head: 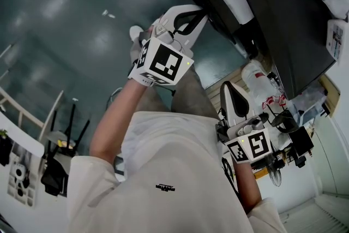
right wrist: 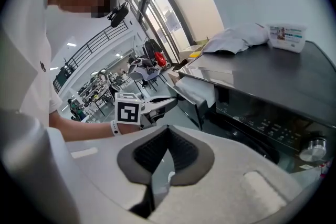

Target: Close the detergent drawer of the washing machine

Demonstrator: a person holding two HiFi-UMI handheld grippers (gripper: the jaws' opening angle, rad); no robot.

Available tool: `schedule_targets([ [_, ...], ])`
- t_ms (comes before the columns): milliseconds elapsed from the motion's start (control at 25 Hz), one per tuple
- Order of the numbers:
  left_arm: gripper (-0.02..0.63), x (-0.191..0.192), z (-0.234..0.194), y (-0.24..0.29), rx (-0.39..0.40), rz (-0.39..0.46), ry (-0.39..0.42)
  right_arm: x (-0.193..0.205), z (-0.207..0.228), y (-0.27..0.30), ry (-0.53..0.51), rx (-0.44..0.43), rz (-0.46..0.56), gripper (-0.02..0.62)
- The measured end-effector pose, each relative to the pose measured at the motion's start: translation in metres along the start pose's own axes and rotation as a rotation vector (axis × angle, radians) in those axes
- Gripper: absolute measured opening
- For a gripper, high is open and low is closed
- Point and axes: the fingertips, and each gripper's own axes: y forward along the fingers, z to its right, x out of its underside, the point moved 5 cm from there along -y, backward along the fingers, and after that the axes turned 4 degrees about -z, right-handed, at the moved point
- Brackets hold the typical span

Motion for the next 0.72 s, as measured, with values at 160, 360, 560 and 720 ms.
schedule_targets([
  [160,0.020,-0.005,-0.003,0.009,-0.012,0.013,-0.028,-0.002,0.006,0.000,0.022,0.000,0.004,0.002],
  [360,0.020,-0.011,-0.008,0.021,-0.006,0.039,-0.075,-0.009,0.014,0.000,0.022,0.006,0.013,0.002],
  [560,0.020,-0.012,-0.009,0.020,-0.011,0.038,-0.087,-0.011,0.016,0.000,0.031,0.007,0.020,0.002],
  [720,0.020,-0.012,-0.008,0.021,-0.013,0.035,-0.073,-0.008,0.017,0.001,0.038,0.000,0.016,0.002],
])
